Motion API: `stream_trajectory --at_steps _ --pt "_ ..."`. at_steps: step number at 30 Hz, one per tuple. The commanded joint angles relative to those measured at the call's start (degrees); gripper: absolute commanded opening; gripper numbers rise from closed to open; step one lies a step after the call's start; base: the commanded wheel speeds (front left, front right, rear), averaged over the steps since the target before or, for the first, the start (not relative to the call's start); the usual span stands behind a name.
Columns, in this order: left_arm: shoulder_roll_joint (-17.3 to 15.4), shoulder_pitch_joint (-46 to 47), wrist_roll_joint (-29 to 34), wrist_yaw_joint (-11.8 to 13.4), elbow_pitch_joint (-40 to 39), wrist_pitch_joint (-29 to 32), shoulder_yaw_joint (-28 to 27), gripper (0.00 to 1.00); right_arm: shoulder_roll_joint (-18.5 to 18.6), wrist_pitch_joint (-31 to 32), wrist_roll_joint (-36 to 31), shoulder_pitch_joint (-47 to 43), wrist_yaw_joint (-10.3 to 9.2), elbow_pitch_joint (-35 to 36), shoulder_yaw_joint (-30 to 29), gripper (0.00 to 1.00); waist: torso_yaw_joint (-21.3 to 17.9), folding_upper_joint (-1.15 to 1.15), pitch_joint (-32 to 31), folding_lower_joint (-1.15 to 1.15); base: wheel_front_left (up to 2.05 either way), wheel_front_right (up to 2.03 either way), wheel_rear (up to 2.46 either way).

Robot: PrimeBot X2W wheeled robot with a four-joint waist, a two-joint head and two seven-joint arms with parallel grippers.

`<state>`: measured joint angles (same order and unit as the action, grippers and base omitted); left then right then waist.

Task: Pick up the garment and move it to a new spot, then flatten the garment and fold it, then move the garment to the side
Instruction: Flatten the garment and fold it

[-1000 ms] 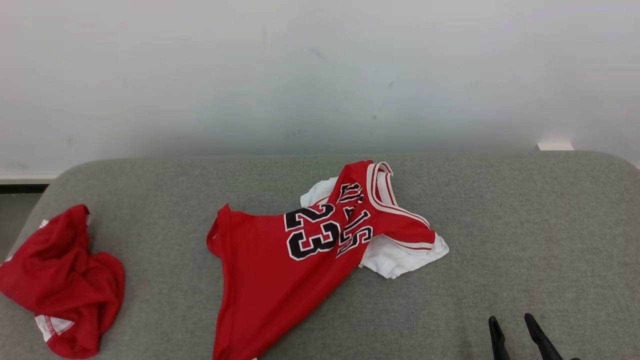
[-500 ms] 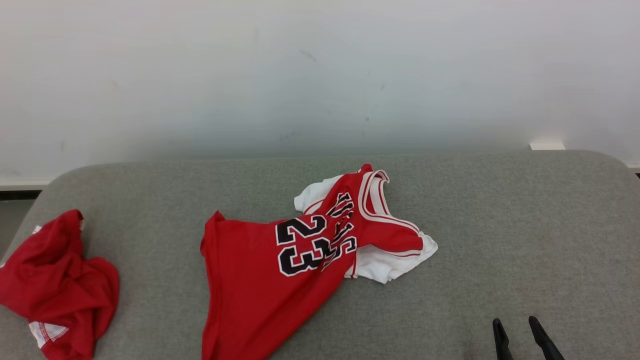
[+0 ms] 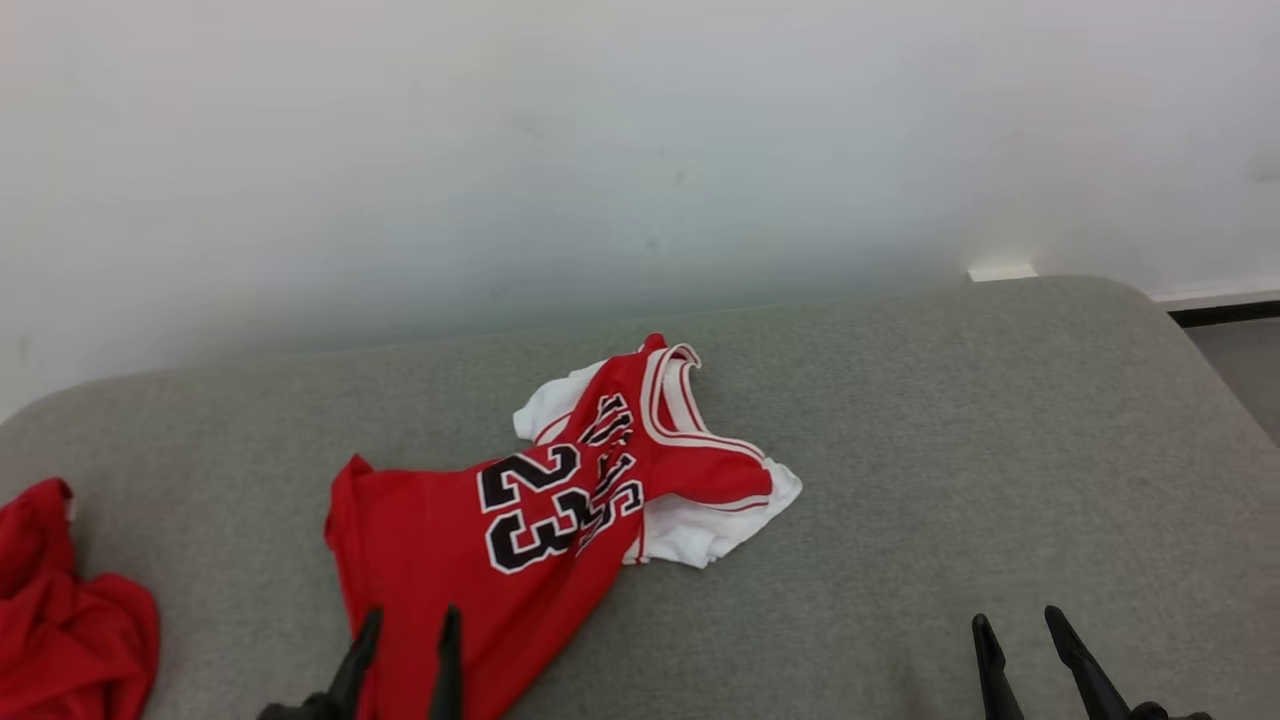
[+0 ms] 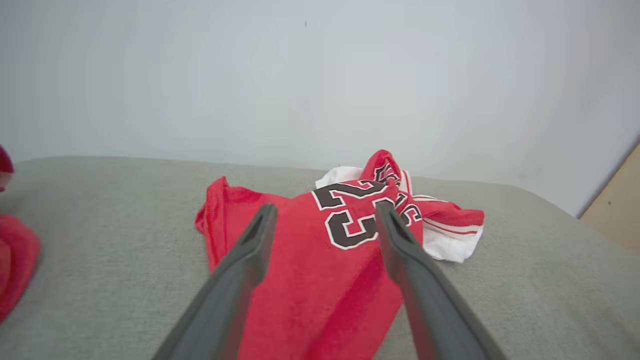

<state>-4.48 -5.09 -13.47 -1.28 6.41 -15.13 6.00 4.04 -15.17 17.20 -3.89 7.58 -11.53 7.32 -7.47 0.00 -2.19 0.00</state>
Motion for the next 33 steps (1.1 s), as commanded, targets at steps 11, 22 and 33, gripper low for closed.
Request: stream_trajectory --at_steps 11,22,33 --pt "1.09 9.5 6.83 -2.29 10.43 0.99 13.04 1.0 1.04 0.06 -0.65 0.73 -0.17 1.53 0.24 1.0 -10.42 0.0 0.61 0.0 0.0 0.0 0.0" --pt "1.41 25.9 9.67 0.7 27.94 4.79 18.31 1.0 0.76 0.05 -0.26 2.39 -0.17 1.72 1.09 1.0 -14.48 0.0 4.73 0.0 0.0 0.0 0.0" --pt "1.44 38.03 12.74 4.74 45.19 5.77 20.83 0.75 0.22 0.06 -0.23 4.63 -0.17 2.11 1.22 1.0 -15.85 0.0 9.54 0.0 0.0 0.0 0.0"
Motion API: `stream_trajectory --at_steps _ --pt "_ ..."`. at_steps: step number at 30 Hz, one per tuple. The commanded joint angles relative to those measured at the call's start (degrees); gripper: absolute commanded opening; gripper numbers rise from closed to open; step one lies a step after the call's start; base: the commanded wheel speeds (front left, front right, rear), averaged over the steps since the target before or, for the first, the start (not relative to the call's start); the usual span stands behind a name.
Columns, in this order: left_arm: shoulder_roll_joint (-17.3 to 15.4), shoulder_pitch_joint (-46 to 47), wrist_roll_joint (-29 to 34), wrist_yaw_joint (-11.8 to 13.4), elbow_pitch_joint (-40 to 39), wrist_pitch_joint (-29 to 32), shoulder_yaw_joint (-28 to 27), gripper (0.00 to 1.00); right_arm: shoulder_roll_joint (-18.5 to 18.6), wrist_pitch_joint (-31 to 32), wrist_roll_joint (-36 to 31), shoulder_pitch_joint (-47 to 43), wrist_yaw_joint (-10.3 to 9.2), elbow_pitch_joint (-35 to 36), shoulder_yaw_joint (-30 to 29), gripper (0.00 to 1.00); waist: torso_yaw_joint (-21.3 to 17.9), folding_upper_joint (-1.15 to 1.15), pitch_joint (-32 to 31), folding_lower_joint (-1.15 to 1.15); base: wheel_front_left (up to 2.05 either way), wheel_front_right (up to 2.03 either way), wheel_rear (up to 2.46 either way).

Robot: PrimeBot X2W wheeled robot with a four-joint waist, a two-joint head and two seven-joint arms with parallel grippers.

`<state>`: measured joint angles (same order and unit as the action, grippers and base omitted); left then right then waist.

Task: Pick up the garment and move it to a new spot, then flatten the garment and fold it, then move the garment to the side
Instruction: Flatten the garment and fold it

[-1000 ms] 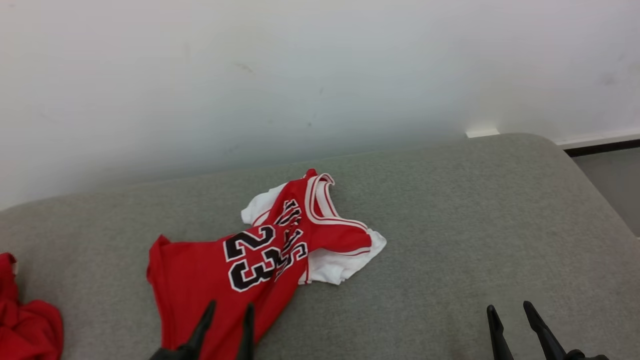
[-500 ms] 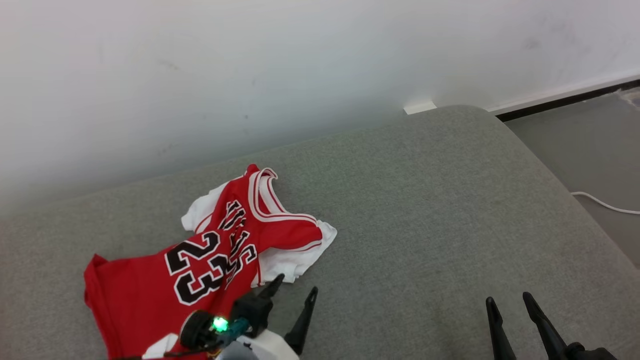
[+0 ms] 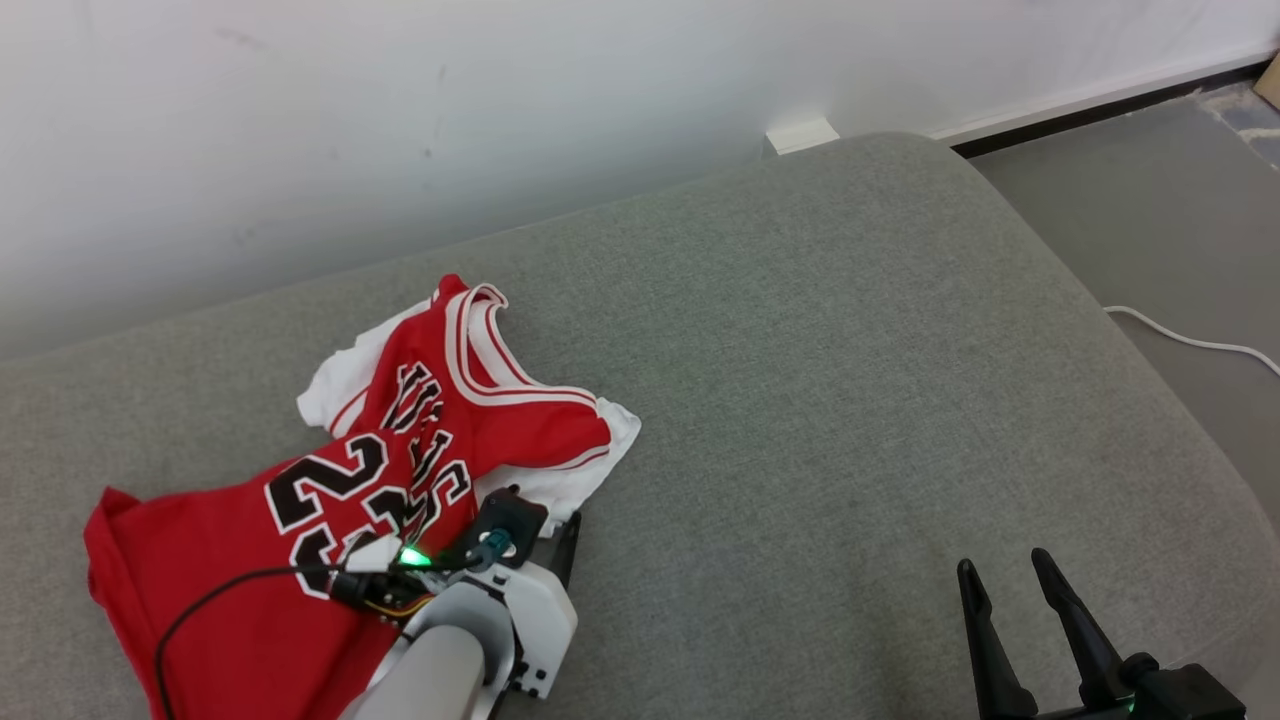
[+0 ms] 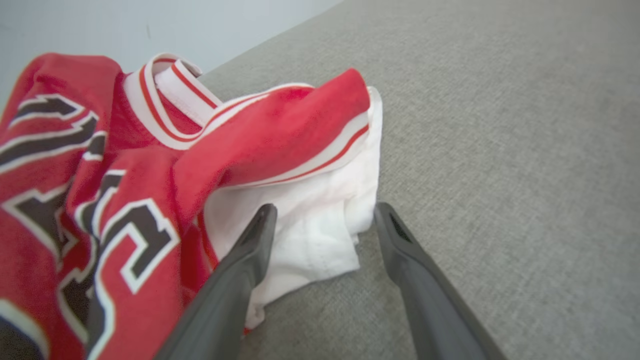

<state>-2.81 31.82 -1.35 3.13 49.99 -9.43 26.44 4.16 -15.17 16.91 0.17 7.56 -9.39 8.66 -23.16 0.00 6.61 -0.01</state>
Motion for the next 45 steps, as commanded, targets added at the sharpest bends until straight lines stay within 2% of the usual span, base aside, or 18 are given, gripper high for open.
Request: stream_trajectory --at_steps 1,2,3,4,8,14,18,22,23,25,31,34,36,42,45 --pt "-0.22 1.95 0.79 0.4 2.93 0.1 0.72 0.4 0.05 0.05 0.02 0.72 -0.16 -0.06 -0.02 1.0 -0.19 0.0 1.0 0.01 0.0 0.0 0.0" --pt "-0.22 2.75 0.81 0.42 4.05 -0.09 0.95 0.14 -0.01 0.05 -0.04 0.83 -0.16 -0.08 0.08 1.0 -0.19 0.0 1.19 0.01 0.0 0.0 0.0" --pt "-0.22 2.75 0.81 0.42 4.05 -0.09 0.95 0.14 -0.01 0.05 -0.04 0.83 -0.16 -0.08 0.08 1.0 -0.19 0.0 1.19 0.01 0.0 0.0 0.0" --pt "-0.22 3.31 0.57 0.13 5.18 -0.06 1.16 0.0 -0.05 0.05 -0.08 0.87 -0.16 -0.1 0.16 1.0 -0.19 0.0 1.34 0.01 0.0 0.0 0.0" --pt "-0.18 4.4 -2.45 -1.62 7.11 -0.6 2.76 0.0 -0.24 0.05 -0.11 1.16 -0.16 -0.35 0.26 1.0 -0.09 0.0 1.6 0.01 0.0 0.0 0.0" --pt "-0.18 3.06 -9.87 -3.87 0.13 -3.16 9.27 0.0 -0.08 0.05 -0.29 0.4 -0.16 -0.87 -0.32 1.0 0.89 0.0 0.42 0.01 0.0 0.0 0.0" --pt "-0.21 0.65 -14.75 -4.19 -6.73 -3.4 16.63 0.0 0.27 0.05 -0.35 -0.13 -0.16 -1.05 -0.41 1.0 1.81 0.0 -0.55 0.01 0.0 0.0 0.0" --pt "-0.22 -0.86 -18.26 -2.75 -11.8 -3.64 24.02 0.0 0.48 0.05 -0.24 0.04 -0.15 -1.2 -0.11 1.0 2.36 0.0 -0.99 0.01 0.0 0.0 0.0" --pt "-0.2 -1.07 -18.98 -2.29 -12.57 -3.95 25.48 0.3 0.48 0.05 -0.16 0.15 -0.16 -1.21 0.0 1.0 2.45 0.0 -1.05 0.01 0.0 0.0 0.0" --pt "-0.2 -1.58 -20.68 -1.94 -13.98 -4.52 28.26 1.0 0.54 0.05 -0.08 0.2 -0.16 -1.28 0.08 1.0 2.63 0.0 -1.22 0.01 0.0 0.0 0.0" --pt "-0.24 -2.91 -28.07 -0.68 -18.57 -5.42 31.83 1.0 0.83 0.05 -0.06 -1.39 -0.15 -1.52 -0.75 1.0 4.25 0.0 -2.77 0.01 0.0 0.0 0.0" --pt "-0.24 -3.84 -29.99 1.74 -20.19 -5.76 30.62 1.0 0.81 0.05 -0.1 -2.22 -0.16 -1.37 -1.62 1.0 5.74 0.0 -3.86 0.01 0.0 0.0 0.0" --pt "-0.42 -4.93 -29.57 3.97 -21.34 -5.73 28.14 1.0 0.87 0.05 -0.18 -2.9 -0.16 -1.2 -2.3 1.0 6.94 0.0 -4.76 0.01 0.0 0.0 0.0" --pt "-5.5 -12.04 -25.59 9.74 -28.38 -5.7 19.26 1.0 1.08 0.06 -0.47 -4.03 -0.16 -0.16 -4.45 1.0 11.48 0.0 -6.61 0.01 0.0 0.0 0.0" --pt "-7.55 -16.52 -24.41 11.87 -30.72 -5.71 14.74 1.0 1.25 0.05 -0.52 -4.32 -0.16 0.27 -5.42 1.0 14.05 0.0 -7.36 0.01 0.0 0.0 0.0"
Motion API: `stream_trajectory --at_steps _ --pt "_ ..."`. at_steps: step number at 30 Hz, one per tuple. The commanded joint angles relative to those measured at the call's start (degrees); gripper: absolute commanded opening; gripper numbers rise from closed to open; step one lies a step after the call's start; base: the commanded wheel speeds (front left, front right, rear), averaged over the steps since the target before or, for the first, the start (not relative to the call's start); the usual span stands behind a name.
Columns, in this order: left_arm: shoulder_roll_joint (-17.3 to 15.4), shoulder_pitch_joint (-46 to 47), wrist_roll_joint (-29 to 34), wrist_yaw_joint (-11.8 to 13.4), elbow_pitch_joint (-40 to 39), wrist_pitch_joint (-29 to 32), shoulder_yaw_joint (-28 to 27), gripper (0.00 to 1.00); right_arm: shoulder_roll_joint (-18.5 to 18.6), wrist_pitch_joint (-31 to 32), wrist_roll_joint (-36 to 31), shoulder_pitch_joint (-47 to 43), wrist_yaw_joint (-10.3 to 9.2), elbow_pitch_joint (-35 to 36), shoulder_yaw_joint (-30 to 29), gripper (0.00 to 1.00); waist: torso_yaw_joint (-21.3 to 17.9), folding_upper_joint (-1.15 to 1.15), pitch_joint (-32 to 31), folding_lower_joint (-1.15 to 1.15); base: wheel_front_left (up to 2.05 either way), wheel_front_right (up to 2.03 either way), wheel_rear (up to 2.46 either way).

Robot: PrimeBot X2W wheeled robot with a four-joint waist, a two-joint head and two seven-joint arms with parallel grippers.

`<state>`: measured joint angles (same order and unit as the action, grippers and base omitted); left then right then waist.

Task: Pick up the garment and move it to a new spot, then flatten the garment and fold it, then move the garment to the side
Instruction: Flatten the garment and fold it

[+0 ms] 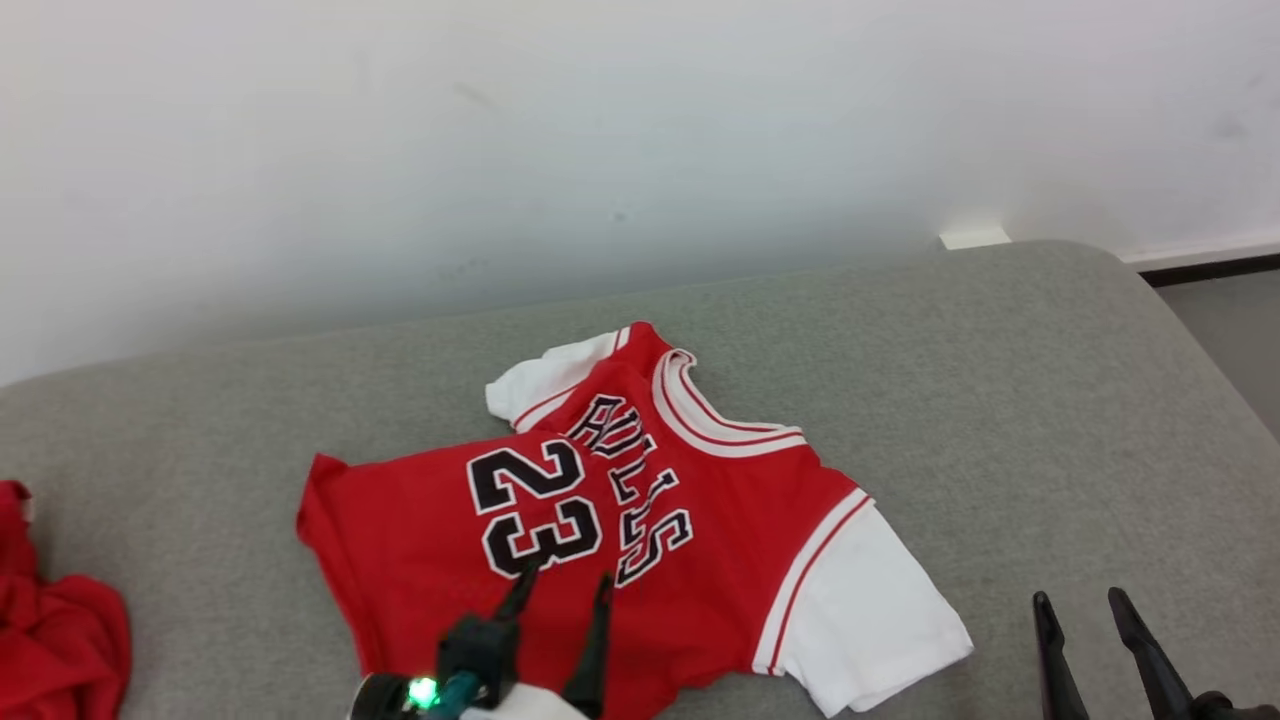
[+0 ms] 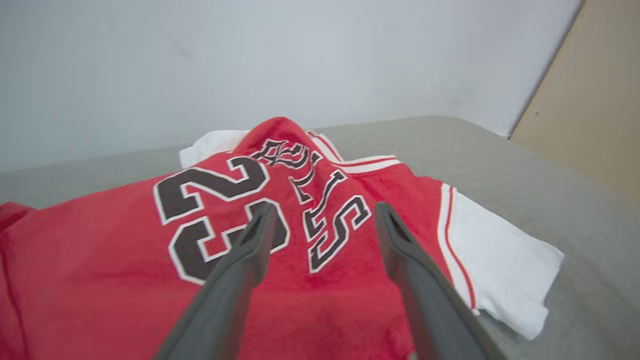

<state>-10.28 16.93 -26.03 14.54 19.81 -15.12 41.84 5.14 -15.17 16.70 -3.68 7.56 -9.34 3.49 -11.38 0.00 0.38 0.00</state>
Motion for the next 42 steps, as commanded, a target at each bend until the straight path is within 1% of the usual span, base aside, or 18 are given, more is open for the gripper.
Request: stream_trajectory --at_steps 1,4,9,13,17,20,25,31,34,39,41,42 --pt "-0.7 -2.97 0.88 0.92 -1.37 -0.02 -2.19 1.0 0.29 0.05 -0.35 -0.7 -0.16 0.33 -0.75 1.0 3.2 0.0 -1.35 0.0 0.0 0.0 0.0" --pt "-1.81 -6.95 2.6 1.99 -4.06 -0.03 -6.68 1.0 0.33 0.05 -0.65 -1.27 -0.15 0.41 -1.38 1.0 5.65 0.0 -1.91 0.0 0.0 0.0 0.0" --pt "-2.46 -13.45 6.12 2.14 -7.56 -0.03 -13.18 1.0 -0.03 0.05 -1.33 -2.09 -0.15 0.0 -3.25 1.0 9.41 0.0 -2.62 0.0 0.0 0.0 0.0" --pt "-1.72 -18.16 8.69 0.94 -9.65 -0.02 -17.72 1.0 -0.44 0.06 -1.78 -2.51 -0.16 -0.99 -4.06 1.0 11.25 0.0 -2.96 0.0 0.0 0.0 0.0" --pt "-0.66 -22.82 11.36 -0.19 -11.48 -0.03 -22.72 1.0 -0.62 0.05 -2.07 -2.54 -0.16 -2.35 -4.53 1.0 11.94 0.0 -3.2 0.0 0.0 0.0 0.0" --pt "0.12 -25.65 13.55 -1.72 -11.85 -0.03 -25.63 1.0 -0.7 0.05 -2.1 -2.69 -0.16 -3.52 -4.59 1.0 12.16 0.0 -3.34 0.0 0.0 0.0 0.0" --pt "1.89 -27.6 15.98 -4.9 -11.38 -0.03 -28.7 1.0 -0.76 0.05 -2.13 -2.53 -0.16 -4.58 -4.38 1.0 12.25 0.0 -3.5 0.0 0.0 0.0 0.0" --pt "3.98 -27.69 18.19 -7.42 -11.28 -0.03 -31.49 1.0 -0.87 0.05 -1.89 -1.64 -0.16 -4.59 -3.5 1.0 11.73 0.0 -3.54 0.0 0.0 0.0 0.0" --pt "4.77 -27.8 19.35 -8.07 -11.64 -0.03 -32.26 1.0 -0.64 0.05 -1.8 -1.47 -0.16 -3.77 -3.14 1.0 11.44 0.0 -3.57 0.0 0.0 0.0 0.0" --pt "4.79 -28.15 21.95 -8.54 -13.6 -0.03 -32.03 1.0 0.33 0.06 -2.7 -1.2 -0.15 -1.31 -3.79 1.0 11.3 0.0 -3.48 0.0 0.0 0.0 0.0" --pt "4.47 -28.61 22.57 -8.76 -13.0 -0.03 -31.33 1.0 0.77 0.06 -3.08 -1.4 -0.16 -1.94 -3.69 1.0 11.35 0.0 -3.42 0.0 0.0 0.0 0.0" --pt "4.21 -28.95 23.61 -9.43 -11.6 -0.01 -29.9 1.0 1.94 1.44 -3.85 -1.18 -0.15 -3.82 -3.23 1.0 11.51 0.0 -3.33 0.0 0.0 0.0 0.0"
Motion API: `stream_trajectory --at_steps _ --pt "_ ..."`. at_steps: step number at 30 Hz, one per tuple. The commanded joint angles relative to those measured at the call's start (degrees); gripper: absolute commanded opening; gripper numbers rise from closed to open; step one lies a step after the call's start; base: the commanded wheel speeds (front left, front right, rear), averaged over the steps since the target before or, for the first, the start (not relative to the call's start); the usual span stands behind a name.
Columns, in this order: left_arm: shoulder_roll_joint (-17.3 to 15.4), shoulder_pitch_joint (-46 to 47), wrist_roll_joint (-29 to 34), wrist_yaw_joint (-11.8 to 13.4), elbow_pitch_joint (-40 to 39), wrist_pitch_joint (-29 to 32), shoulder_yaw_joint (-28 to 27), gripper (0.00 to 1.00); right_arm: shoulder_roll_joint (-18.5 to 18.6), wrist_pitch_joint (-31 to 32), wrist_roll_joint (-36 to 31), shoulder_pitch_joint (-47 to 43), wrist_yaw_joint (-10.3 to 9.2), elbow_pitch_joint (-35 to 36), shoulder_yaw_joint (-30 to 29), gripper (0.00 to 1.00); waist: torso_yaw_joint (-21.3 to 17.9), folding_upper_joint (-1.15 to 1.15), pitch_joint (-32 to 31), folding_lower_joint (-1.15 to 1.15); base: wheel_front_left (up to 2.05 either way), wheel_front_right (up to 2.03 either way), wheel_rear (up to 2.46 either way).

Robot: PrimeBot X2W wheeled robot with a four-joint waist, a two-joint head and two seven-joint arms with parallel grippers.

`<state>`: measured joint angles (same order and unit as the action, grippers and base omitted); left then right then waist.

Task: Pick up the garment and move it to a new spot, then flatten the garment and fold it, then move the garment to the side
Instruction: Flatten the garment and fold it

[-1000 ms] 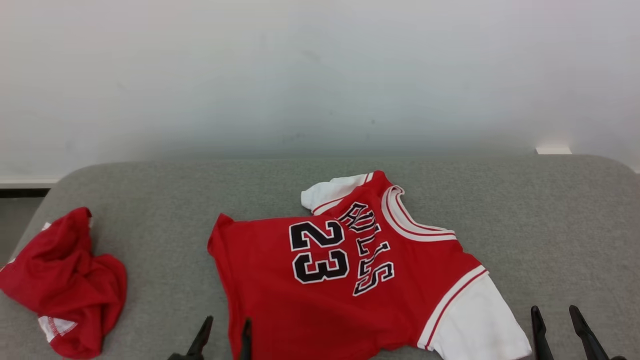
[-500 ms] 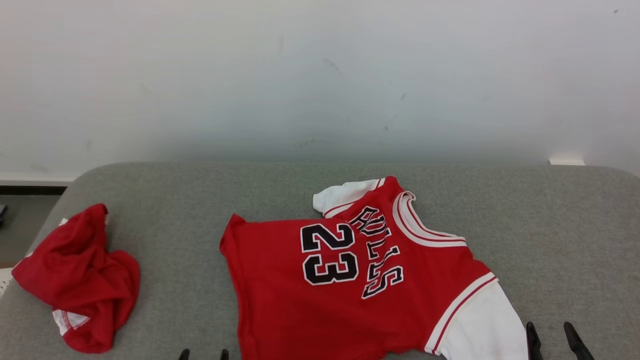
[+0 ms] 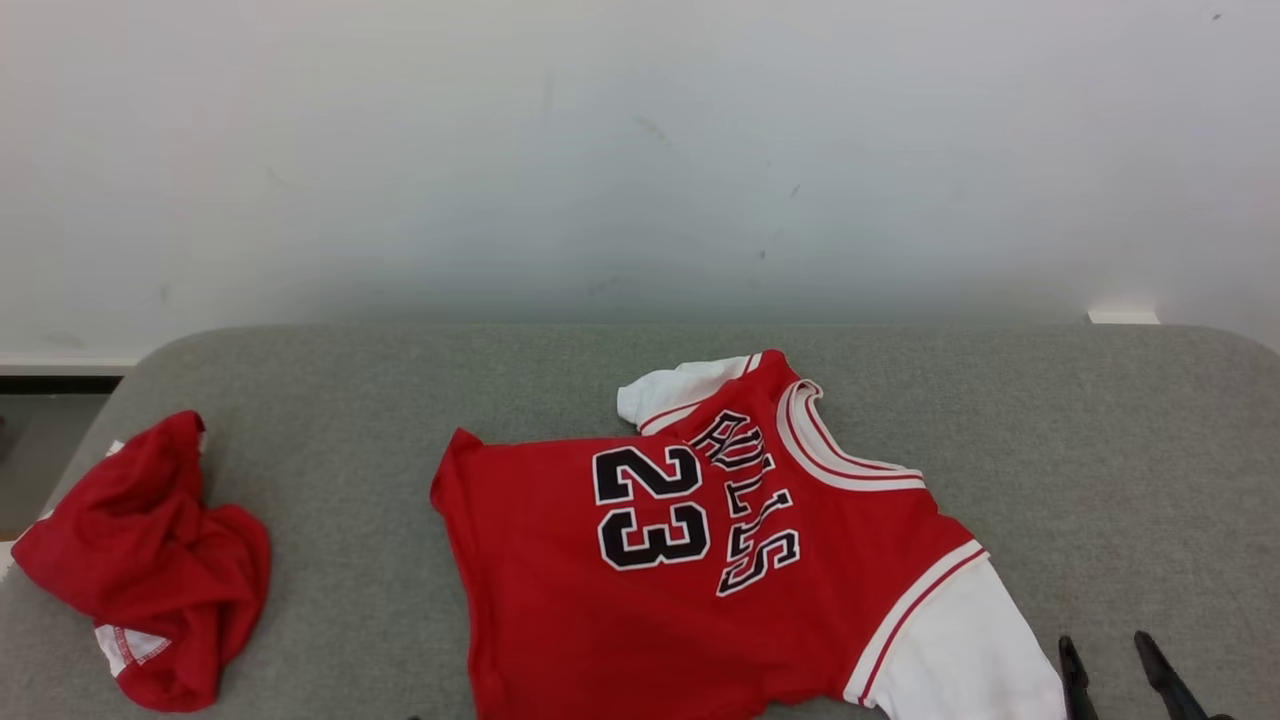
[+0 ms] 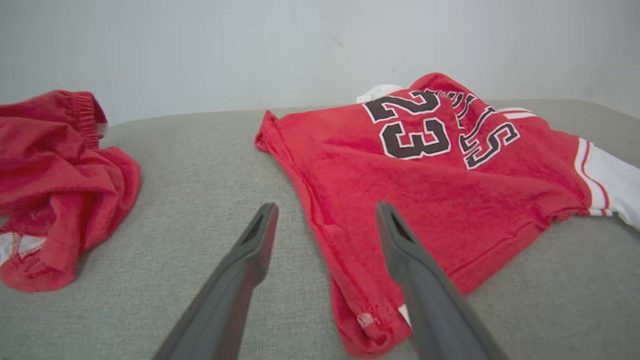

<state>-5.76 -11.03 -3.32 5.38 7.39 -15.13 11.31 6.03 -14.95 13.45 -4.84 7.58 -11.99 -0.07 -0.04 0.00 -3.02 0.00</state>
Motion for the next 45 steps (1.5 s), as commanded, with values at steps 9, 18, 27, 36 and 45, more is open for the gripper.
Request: stream_trajectory --at_steps 9,18,27,36,45 --pt "0.68 -0.64 1.29 -0.08 6.74 5.71 3.9 1.0 2.45 12.95 -0.08 2.54 -0.17 -10.47 -0.16 1.0 0.73 0.0 1.06 0.0 0.0 0.0 0.0" --pt "1.34 2.25 1.07 1.11 12.45 3.93 5.02 1.0 2.89 14.93 1.86 7.39 -0.17 -18.28 1.75 1.0 1.07 0.0 2.21 0.0 0.0 0.0 0.0" --pt "1.05 4.8 2.05 0.78 15.74 1.72 6.57 1.0 2.76 12.24 2.7 10.35 -0.17 -23.19 4.33 1.0 1.22 0.0 2.42 0.0 0.0 0.0 0.0" --pt "1.06 5.92 1.92 0.96 17.4 1.48 7.99 1.0 2.6 10.9 3.68 11.73 -0.17 -26.55 6.64 1.0 0.9 0.0 2.18 0.0 0.0 0.0 0.0" --pt "0.9 8.1 0.52 1.25 21.32 0.88 7.55 1.0 2.42 11.0 3.74 14.38 -0.17 -30.4 8.64 1.0 0.43 0.0 2.5 0.0 0.0 0.0 0.0"
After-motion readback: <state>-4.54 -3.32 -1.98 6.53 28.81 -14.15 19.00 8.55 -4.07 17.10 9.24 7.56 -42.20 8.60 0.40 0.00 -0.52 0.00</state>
